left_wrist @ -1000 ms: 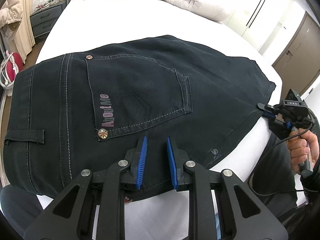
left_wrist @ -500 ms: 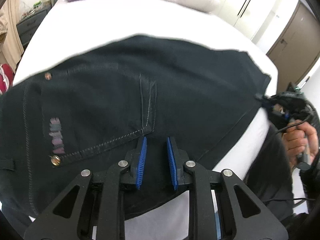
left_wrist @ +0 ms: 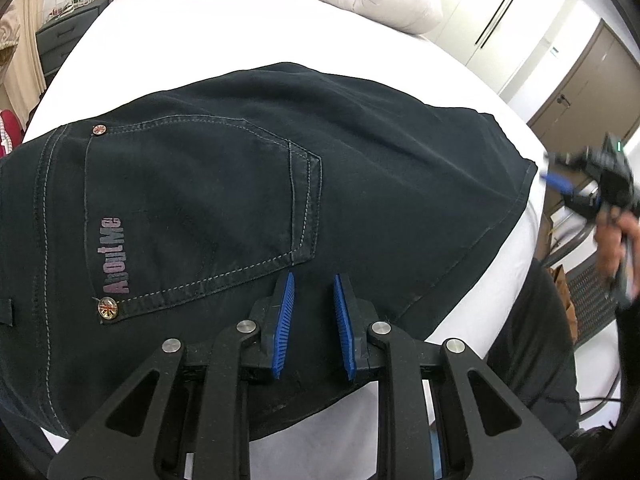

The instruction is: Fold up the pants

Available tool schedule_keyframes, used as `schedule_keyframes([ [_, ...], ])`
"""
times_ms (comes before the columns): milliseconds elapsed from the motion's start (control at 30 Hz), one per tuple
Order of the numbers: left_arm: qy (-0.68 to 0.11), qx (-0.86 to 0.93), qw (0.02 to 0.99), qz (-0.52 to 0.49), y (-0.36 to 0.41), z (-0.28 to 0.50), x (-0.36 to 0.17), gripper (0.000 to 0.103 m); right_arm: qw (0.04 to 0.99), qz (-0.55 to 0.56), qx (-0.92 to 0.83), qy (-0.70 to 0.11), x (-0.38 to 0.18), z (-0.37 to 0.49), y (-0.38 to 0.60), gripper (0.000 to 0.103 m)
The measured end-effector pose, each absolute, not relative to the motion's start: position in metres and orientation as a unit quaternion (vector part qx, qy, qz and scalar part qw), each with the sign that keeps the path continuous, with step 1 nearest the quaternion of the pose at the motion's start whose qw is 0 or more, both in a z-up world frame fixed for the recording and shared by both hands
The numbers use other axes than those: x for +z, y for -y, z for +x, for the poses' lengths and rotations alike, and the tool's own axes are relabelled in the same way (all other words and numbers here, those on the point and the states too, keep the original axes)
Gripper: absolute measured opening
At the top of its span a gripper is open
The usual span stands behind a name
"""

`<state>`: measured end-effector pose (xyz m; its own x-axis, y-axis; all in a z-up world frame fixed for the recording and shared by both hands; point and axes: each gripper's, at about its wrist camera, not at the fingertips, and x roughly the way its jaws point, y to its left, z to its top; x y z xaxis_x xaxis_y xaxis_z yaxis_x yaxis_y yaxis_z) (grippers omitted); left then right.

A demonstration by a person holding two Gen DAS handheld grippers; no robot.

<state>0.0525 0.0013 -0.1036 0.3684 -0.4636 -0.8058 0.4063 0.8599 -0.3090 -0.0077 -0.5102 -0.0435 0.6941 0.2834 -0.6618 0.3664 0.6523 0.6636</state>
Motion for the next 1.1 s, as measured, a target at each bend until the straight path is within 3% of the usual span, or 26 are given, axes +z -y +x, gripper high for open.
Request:
schedule_keyframes([
  [133,-0.495,-0.261,0.828,-0.029,-0.002,0.052,-0.105,0.020,0.819,0.388,0.038,-0.420,-0.040,0.060,0.506,0.037],
  [233,-0.496,-0.260,0.828,-0.034,-0.003,0.052,-0.105,0.020,0.777,0.397,0.066,-0.484,-0.078,0.111,0.499,0.027],
  [267,-0.496,-0.260,0.828,-0.034,-0.002,0.053,-0.105,0.020,0.756,0.408,0.071,-0.507,-0.096,0.123,0.498,0.019],
  [300,-0.497,-0.260,0.827,-0.035,-0.003,0.053,-0.105,0.020,0.740,0.417,0.066,-0.523,-0.115,0.134,0.501,0.003],
  [333,-0.497,-0.260,0.827,-0.036,-0.003,0.054,-0.106,0.020,0.736,0.417,0.051,-0.531,-0.127,0.139,0.505,0.000],
  [533,-0.498,-0.258,0.827,-0.041,-0.006,0.057,-0.108,0.020,0.767,0.464,-0.011,-0.443,-0.147,0.155,0.571,0.000],
  [667,-0.496,-0.255,0.829,-0.039,-0.005,0.055,-0.110,0.020,0.796,0.448,-0.151,-0.378,-0.134,0.145,0.624,0.000],
  [700,-0.496,-0.255,0.829,-0.040,-0.005,0.054,-0.110,0.020,0.794,0.456,-0.166,-0.366,-0.126,0.136,0.632,0.007],
  [767,-0.496,-0.254,0.829,-0.042,-0.005,0.053,-0.110,0.020,0.806,0.455,-0.149,-0.347,-0.107,0.122,0.630,0.007],
  [900,-0.497,-0.245,0.832,-0.033,0.000,0.052,-0.107,0.020,0.805,0.457,-0.003,-0.378,-0.090,0.095,0.567,0.008],
  [1033,-0.498,-0.240,0.833,-0.020,0.007,0.051,-0.106,0.020,0.780,0.462,0.053,-0.418,-0.125,0.081,0.526,0.008],
  [1067,-0.499,-0.240,0.833,-0.020,0.008,0.050,-0.106,0.020,0.776,0.462,0.046,-0.427,-0.136,0.079,0.525,0.000],
  [1100,-0.500,-0.240,0.832,-0.022,0.008,0.050,-0.106,0.020,0.773,0.472,0.043,-0.422,-0.146,0.074,0.527,0.000],
])
